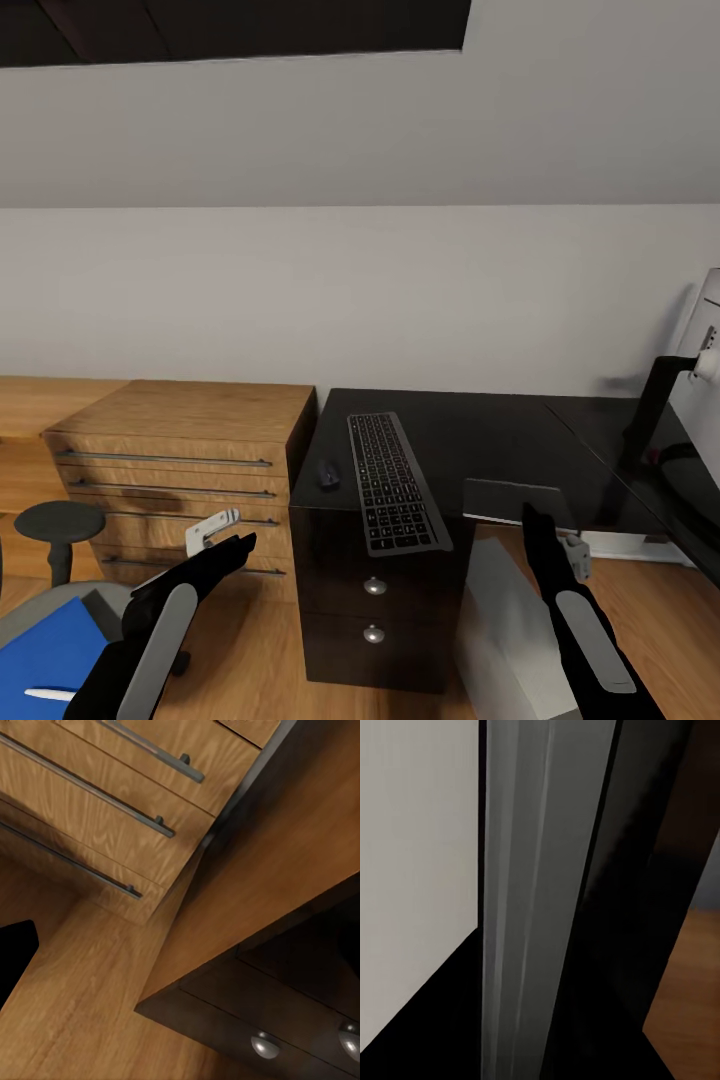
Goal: In the bedroom, organize the workspace by keeping the computer under the desk, ensuring the monitor is on the desk, placing the keyboard on the desk next to the monitor, placing the mouse on the desk next to the keyboard, moving the folder from the swivel chair onto the desk next to the mouse, stacking the notebook on top of the folder with the pen on top of the notebook, and positioning the swivel chair next to the desk.
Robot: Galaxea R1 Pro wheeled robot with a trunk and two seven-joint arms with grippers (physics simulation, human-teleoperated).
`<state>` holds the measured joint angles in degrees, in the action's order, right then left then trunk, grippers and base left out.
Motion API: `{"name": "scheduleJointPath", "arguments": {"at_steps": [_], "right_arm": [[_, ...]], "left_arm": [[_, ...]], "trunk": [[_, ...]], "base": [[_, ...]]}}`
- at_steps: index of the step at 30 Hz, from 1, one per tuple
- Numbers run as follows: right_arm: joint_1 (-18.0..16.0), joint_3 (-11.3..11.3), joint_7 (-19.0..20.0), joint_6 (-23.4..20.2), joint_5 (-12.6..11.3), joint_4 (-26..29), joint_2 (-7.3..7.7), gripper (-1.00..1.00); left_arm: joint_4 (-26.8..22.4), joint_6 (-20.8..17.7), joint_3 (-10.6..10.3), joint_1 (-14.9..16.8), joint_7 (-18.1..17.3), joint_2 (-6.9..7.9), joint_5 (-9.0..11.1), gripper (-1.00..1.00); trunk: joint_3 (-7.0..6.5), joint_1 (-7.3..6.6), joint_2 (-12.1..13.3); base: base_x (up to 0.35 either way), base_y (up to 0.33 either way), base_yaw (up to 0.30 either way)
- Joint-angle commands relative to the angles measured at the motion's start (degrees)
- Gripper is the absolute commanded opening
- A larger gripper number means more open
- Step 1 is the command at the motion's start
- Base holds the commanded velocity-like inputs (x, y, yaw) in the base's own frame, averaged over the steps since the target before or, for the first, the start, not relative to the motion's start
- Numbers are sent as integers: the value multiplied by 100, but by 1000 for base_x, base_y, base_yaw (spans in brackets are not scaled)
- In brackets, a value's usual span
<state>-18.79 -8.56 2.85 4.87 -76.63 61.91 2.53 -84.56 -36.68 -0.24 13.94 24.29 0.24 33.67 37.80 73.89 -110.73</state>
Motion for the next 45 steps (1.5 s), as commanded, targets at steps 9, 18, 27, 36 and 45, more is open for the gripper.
{"name": "scheduleJointPath", "arguments": {"at_steps": [9,18,27,36,45], "right_arm": [[-2,-4,-26,19,-85,-64,10,100],[-2,3,-22,14,-89,-65,10,100],[-2,3,-21,5,-84,-65,10,100],[-2,6,-21,5,-80,-65,18,100],[-2,10,-21,5,-73,-65,21,100]], "left_arm": [[-8,-14,-2,3,49,2,61,100],[-8,-14,22,3,49,2,59,100],[-8,-14,24,3,49,2,38,100],[-8,-17,23,3,49,2,45,100],[-8,-21,16,3,44,2,60,100]], "trunk": [[7,0,-2],[7,0,-2],[7,0,-2],[7,0,-2],[7,0,-2]], "base": [[0,0,0],[0,0,0],[-35,0,0],[-160,0,0],[-139,0,0]]}}
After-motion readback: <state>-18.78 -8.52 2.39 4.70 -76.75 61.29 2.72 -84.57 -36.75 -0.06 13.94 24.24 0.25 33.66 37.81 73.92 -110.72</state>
